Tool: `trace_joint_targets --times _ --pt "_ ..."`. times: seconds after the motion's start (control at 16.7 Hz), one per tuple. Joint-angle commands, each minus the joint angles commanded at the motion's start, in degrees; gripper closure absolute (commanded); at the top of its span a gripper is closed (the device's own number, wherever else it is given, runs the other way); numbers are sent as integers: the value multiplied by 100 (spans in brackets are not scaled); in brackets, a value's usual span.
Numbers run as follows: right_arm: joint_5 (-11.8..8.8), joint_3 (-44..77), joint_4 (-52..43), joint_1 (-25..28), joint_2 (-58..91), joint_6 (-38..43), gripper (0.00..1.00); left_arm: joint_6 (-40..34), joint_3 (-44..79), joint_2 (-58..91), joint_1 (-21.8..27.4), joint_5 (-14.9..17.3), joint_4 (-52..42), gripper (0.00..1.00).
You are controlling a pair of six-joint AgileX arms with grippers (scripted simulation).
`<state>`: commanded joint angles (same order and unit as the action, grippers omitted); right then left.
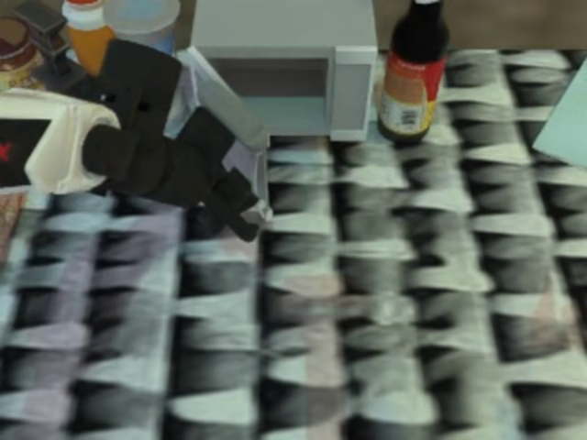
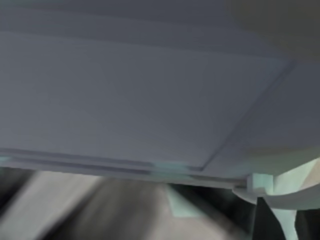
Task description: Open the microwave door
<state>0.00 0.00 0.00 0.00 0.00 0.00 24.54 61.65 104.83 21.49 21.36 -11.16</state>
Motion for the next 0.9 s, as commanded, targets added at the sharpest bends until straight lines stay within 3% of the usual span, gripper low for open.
trace_joint_targets --times 0.9 --pt "0 0 0 0 0 0 0 409 6 -16 -168 265 -182 100"
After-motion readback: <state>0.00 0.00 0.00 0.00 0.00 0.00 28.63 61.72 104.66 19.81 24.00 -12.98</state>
